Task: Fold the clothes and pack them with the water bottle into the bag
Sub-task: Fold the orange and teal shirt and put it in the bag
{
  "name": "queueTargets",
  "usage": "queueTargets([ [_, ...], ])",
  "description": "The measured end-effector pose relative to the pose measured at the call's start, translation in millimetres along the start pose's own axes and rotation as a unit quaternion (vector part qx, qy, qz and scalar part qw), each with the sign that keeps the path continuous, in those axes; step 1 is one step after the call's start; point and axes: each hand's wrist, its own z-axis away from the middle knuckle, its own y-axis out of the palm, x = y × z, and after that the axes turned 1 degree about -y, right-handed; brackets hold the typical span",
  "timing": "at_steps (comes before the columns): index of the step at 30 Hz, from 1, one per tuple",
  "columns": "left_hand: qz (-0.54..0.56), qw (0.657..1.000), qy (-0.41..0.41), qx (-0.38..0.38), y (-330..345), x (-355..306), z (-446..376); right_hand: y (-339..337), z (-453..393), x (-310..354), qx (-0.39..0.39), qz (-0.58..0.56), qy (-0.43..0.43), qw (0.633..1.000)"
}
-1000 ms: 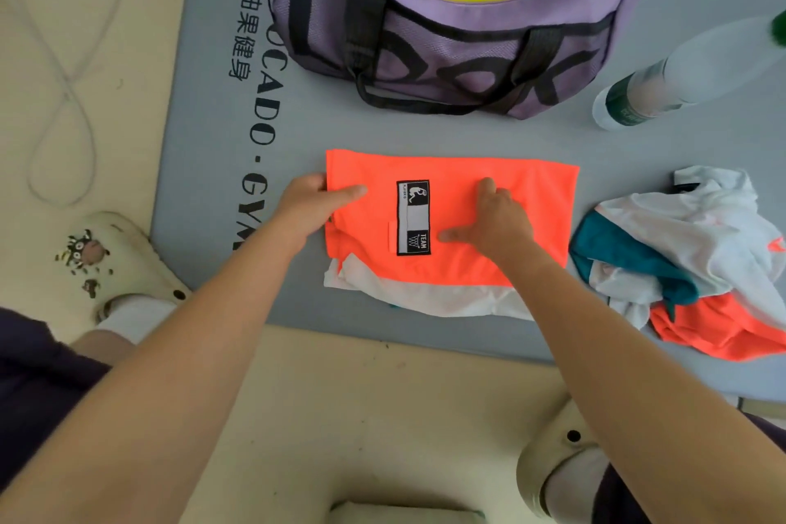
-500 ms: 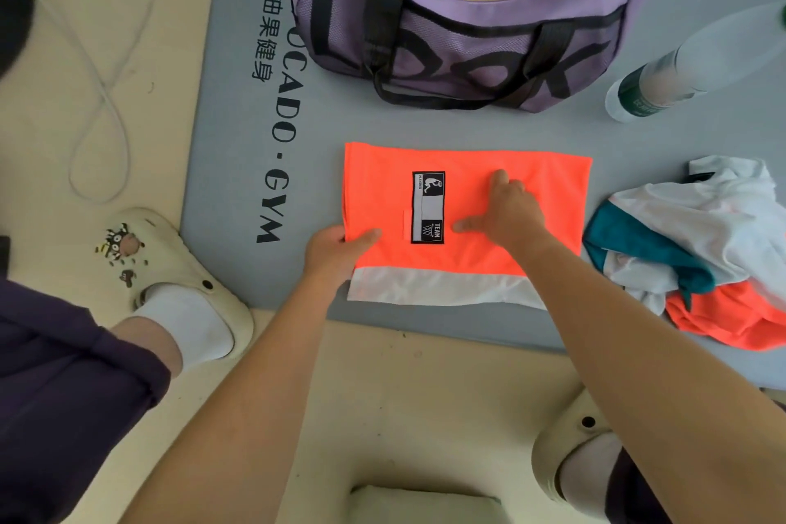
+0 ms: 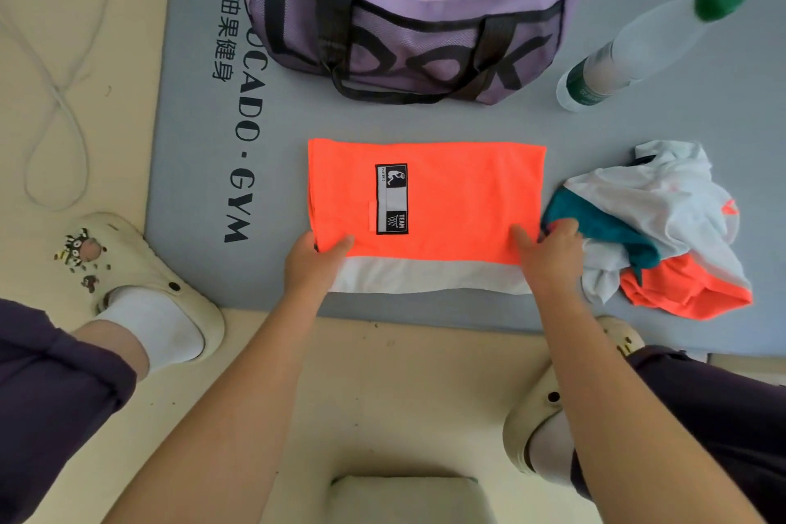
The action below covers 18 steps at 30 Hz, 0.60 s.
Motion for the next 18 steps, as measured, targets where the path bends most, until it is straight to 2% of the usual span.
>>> queueTargets([
  [2,-0.022,1.0,0.013,-0.006,-0.7,-1.0,-0.9,0.1,3.3,-15.0,0.078,-0.009,0.024,0.997],
  [4,-0.041,0.999,0.028,-0.022,-5.0,-1.7,-2.0,-0.7,5.2,-23.8,0.115,-0.02,0.016,0.993],
  [7,-0.064,0.996,0.045,-0.034,-12.9,-1.0,-5.6,-3.1,9.0,-30.8,0.128,-0.053,0.003,0.99],
  [10,-0.132,0.988,0.047,-0.057,-15.5,-4.6,-4.0,-4.8,12.7,-35.0,0.13,-0.028,-0.009,0.991],
  [12,-0.209,0.962,0.079,-0.157,-13.6,-14.5,1.9,-4.0,16.8,-33.8,0.1,-0.013,-0.01,0.995],
  [14,-0.254,0.924,0.155,-0.242,-5.0,-31.0,7.2,-2.0,21.4,-25.2,0.009,0.006,-0.057,0.998],
  [16,-0.298,0.885,0.277,-0.226,11.1,-50.3,9.2,4.4,25.2,-6.9,-0.082,0.039,-0.171,0.981],
  [18,-0.364,0.835,0.389,-0.141,33.0,-64.2,7.4,16.7,28.7,15.9,-0.105,0.073,-0.276,0.953],
])
